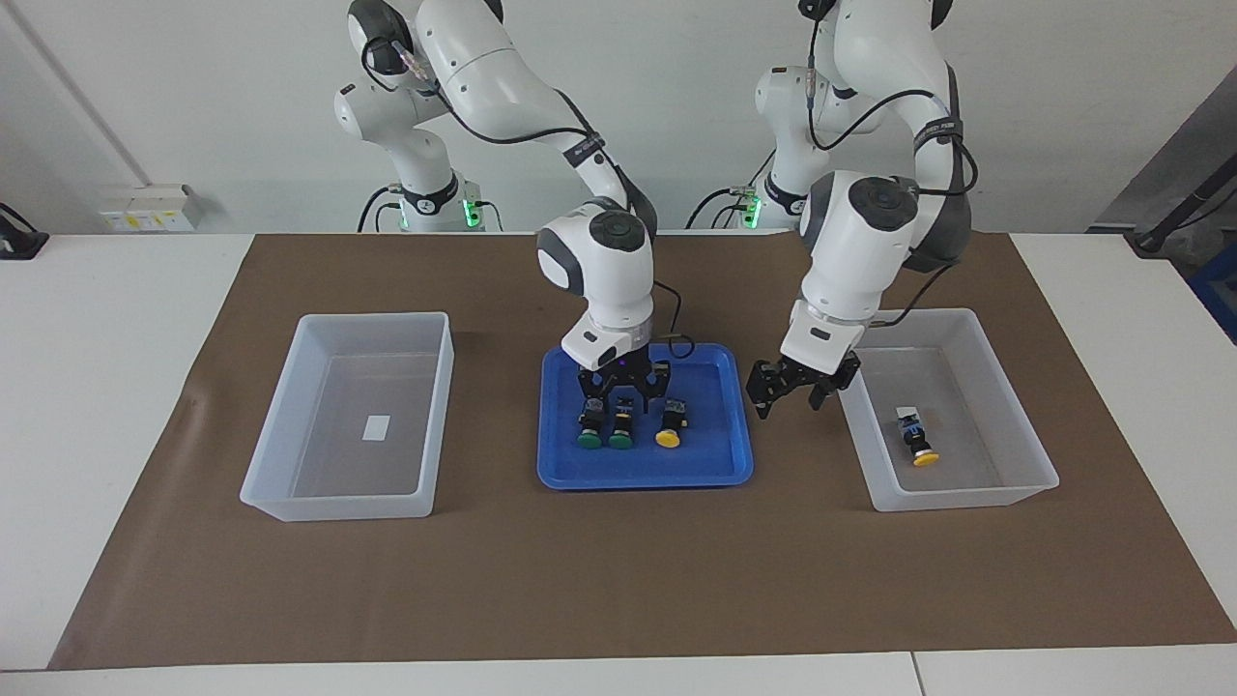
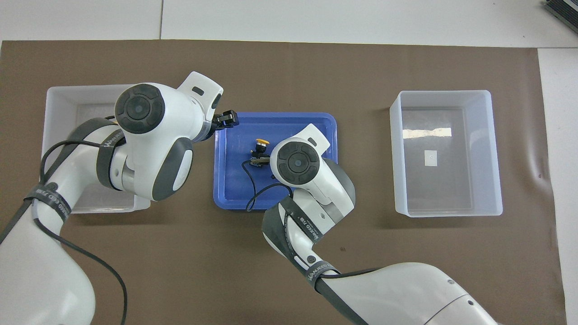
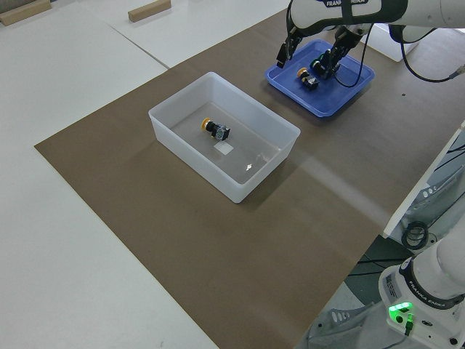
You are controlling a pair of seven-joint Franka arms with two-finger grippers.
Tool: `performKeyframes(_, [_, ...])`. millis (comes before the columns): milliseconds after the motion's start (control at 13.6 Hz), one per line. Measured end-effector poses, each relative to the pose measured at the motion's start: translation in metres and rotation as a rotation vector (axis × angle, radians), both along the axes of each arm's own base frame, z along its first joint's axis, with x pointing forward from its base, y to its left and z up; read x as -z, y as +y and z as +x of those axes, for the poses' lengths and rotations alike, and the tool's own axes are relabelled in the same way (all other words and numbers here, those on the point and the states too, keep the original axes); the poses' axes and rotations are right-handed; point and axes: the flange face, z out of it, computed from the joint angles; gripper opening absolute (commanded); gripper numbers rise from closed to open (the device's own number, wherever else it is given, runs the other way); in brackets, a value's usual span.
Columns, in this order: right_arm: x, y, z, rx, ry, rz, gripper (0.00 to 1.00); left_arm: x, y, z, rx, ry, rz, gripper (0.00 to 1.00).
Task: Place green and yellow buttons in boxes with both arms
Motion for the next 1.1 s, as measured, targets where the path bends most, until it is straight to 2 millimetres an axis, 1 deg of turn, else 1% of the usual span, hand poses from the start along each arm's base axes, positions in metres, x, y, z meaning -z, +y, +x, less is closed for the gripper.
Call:
performKeyframes(147, [-0.001, -0.001, 0.002, 0.002, -0.006, 0.003, 0.61, 0.024, -0.019, -0.004, 0.009, 0.003, -0.003, 0.72])
performKeyframes(220, [0.0, -0.002, 0.003, 0.004, -0.016, 0.011, 0.61, 0.033, -0.024, -0.005, 0.011, 0.007, -0.003, 0.72])
performKeyframes(367, [0.011, -0.005, 0.007, 0.008, -0.025, 0.019, 0.61, 0.039, -0.027, -0.006, 0.015, 0.013, 0.001, 0.72])
performKeyframes(440, [0.018, -0.006, 0.008, 0.009, -0.024, 0.018, 0.58, 0.039, -0.029, -0.007, 0.018, 0.013, 0.001, 0.72])
performKeyframes(514, [0.023, -0.006, 0.009, 0.008, -0.026, 0.018, 0.46, 0.039, -0.03, -0.008, 0.02, 0.013, 0.001, 0.72])
performKeyframes(587, [0.026, -0.006, 0.009, 0.004, -0.027, 0.013, 0.0, 0.039, -0.03, -0.008, 0.021, 0.013, 0.001, 0.72])
performKeyframes(807, [0.023, -0.007, 0.011, -0.011, -0.037, -0.009, 0.0, 0.041, -0.033, -0.011, 0.027, 0.017, 0.002, 0.72])
performKeyframes(954, [0.015, -0.012, 0.017, 0.001, -0.035, -0.019, 0.0, 0.048, -0.046, -0.022, 0.051, 0.03, 0.01, 0.72])
performKeyframes(1027, [0.006, -0.019, 0.022, 0.015, -0.033, -0.025, 0.0, 0.053, -0.053, -0.029, 0.066, 0.039, 0.015, 0.72])
performKeyframes(1100, [-0.008, -0.029, 0.028, 0.029, -0.034, -0.029, 0.0, 0.056, -0.06, -0.035, 0.08, 0.045, 0.018, 0.72])
